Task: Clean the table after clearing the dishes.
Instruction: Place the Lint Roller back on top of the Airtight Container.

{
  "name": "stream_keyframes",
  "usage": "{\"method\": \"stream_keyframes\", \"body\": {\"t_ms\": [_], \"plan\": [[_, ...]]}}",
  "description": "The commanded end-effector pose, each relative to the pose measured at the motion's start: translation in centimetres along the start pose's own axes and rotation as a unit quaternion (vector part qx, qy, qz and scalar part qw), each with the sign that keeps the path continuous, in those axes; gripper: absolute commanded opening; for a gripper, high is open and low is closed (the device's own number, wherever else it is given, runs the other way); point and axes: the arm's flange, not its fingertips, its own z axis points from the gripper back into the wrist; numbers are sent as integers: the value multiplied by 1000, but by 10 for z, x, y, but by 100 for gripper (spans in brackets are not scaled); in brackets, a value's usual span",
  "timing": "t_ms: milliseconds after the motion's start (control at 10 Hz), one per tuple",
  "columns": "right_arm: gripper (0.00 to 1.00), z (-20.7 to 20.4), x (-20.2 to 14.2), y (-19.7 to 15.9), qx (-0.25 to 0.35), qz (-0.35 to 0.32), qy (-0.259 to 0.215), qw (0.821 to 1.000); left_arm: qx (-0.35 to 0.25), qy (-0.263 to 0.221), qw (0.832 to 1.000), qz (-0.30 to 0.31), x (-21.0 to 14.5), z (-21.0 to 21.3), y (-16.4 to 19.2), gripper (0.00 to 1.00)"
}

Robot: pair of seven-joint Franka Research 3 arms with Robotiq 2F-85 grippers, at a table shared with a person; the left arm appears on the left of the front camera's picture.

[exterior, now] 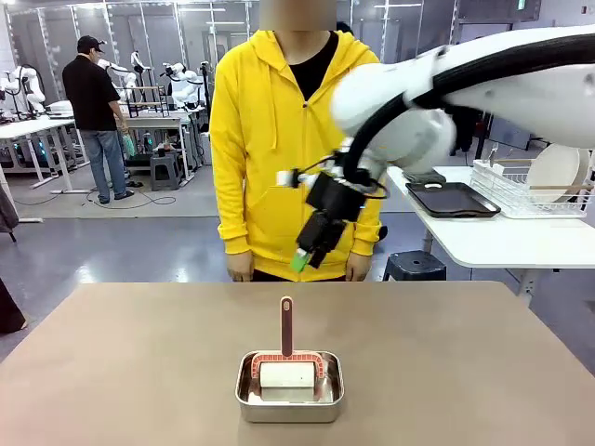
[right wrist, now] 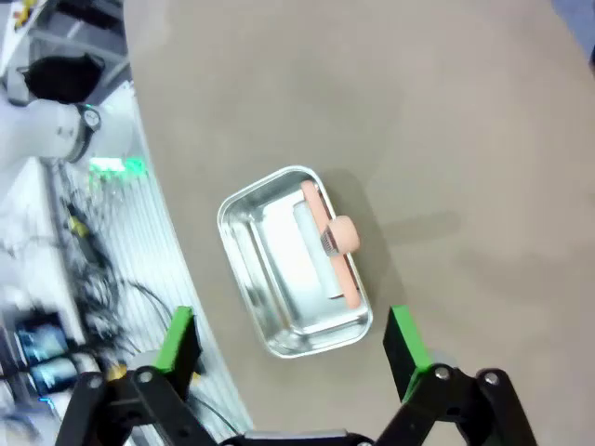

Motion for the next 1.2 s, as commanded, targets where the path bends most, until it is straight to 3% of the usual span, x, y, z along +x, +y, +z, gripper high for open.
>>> {"method": "stream_keyframes", "body": {"t_ms": [0, 200, 400, 500, 800, 1100], "plan": [[100, 20, -96, -12, 81, -78, -165, 980, -9, -6, 1000, -2, -1, 1, -3, 93], [100, 69, -195, -44, 209, -132, -285, 926, -9, -6, 1000, -2, -1, 1, -3, 93], [100, 95, -272, -60, 282, -174, -331, 883, -9, -6, 1000, -2, -1, 1, -3, 93], [100, 110, -306, -65, 292, -185, -357, 868, -9, -6, 1000, -2, -1, 1, -3, 93], [100, 149, -410, -70, 231, -287, -382, 848, -9, -6, 1000, -2, -1, 1, -3, 93], [100, 154, -496, -61, 207, -321, -444, 810, -9, -6, 1000, -2, -1, 1, -3, 93]]}}
